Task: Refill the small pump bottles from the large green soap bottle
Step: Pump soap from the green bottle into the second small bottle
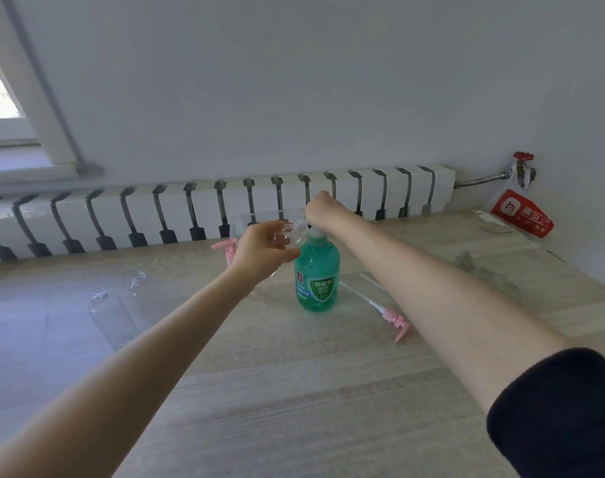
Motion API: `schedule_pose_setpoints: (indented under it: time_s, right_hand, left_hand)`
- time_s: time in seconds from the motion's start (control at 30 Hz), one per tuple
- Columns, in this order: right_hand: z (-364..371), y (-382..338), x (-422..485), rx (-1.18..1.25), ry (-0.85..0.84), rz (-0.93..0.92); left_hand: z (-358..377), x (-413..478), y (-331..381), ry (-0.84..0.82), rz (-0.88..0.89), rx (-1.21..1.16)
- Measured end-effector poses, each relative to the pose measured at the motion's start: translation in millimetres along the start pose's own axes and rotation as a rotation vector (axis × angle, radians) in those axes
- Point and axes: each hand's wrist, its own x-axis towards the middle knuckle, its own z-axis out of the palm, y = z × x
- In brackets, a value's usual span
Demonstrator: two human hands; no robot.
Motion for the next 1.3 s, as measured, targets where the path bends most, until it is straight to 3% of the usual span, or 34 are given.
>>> schedule_pose_setpoints:
  time_s: [0.37,0.6,1.3]
  right_hand:
    - [0.7,0.8,2.9,-0.084,-0.036,-0.014]
    - [-11.4,3.1,-8.8,-0.115,-0.011,-0.128]
    - [-7.9,-4.6,-12.8,-0.068,-0.083,-0.012]
  left_hand:
    - [-1.8,1.6,-0.1,-0.018,-0.007,-0.017]
    - [-2.4,4.0,0.8,-0.009,0.002,-0.020]
    - [-2.8,2.3,0.0,-0.008,0.010,0.000]
